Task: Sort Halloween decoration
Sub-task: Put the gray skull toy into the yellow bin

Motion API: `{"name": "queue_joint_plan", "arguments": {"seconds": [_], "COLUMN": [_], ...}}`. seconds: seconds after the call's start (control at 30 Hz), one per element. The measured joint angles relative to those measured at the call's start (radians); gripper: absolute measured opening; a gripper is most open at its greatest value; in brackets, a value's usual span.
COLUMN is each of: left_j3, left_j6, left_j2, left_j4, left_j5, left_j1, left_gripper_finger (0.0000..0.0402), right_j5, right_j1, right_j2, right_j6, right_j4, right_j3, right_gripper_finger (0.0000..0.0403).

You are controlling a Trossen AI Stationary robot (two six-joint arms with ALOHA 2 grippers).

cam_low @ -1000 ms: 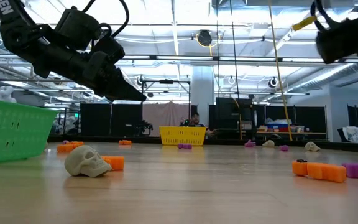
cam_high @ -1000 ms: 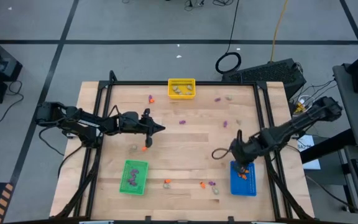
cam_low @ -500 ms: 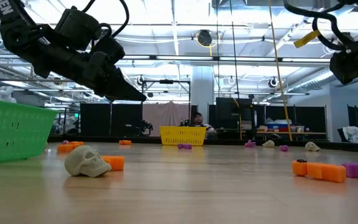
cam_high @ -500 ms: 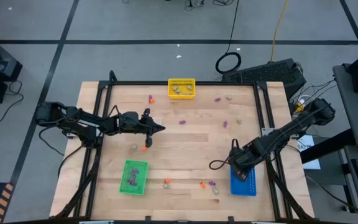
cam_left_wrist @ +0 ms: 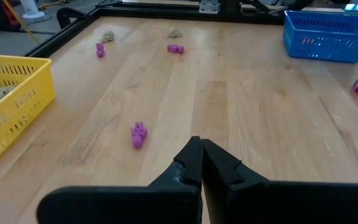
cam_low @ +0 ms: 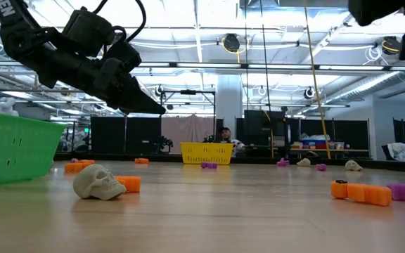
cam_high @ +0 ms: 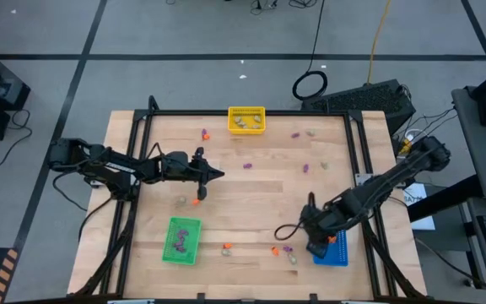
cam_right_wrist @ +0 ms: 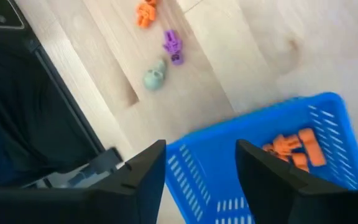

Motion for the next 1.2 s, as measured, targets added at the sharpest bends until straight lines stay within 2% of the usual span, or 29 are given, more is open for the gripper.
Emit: {"name": "queue_joint_plan", "arguments": {"seconds": [0.27,0.47,0.93,1.2], "left_j3": [0.0,0.0,0.0,0.0], "left_j6": [-0.002,-0.002,0.0,0.003], "left_j2": [0.0,0.0,0.0,0.0], "left_j4": [-0.003,-0.007,-0.025,-0.027], "left_j5": [0.0,0.0,0.0,0.0], "left_j1": [0.0,0.0,0.0,0.0], "left_gripper_finger": [0.0004,0.0004,0.0004,0.0004], "right_j5": [-0.095,-0.133,-0.097,-0.131], "right_j1": [-0.004,-0.026,-0.032,-0.03], "right_j2": [0.272,0.397,0.447,0.528], "right_j6": [-0.011,-0.006,0.022,0.019], "right_j4": [0.002,0.045,0.122,0.187], "right_j3": [0.154,0.179,0.18,0.18], "right_gripper_finger": [0.0181,0.0182,0.0183,0.0183]}}
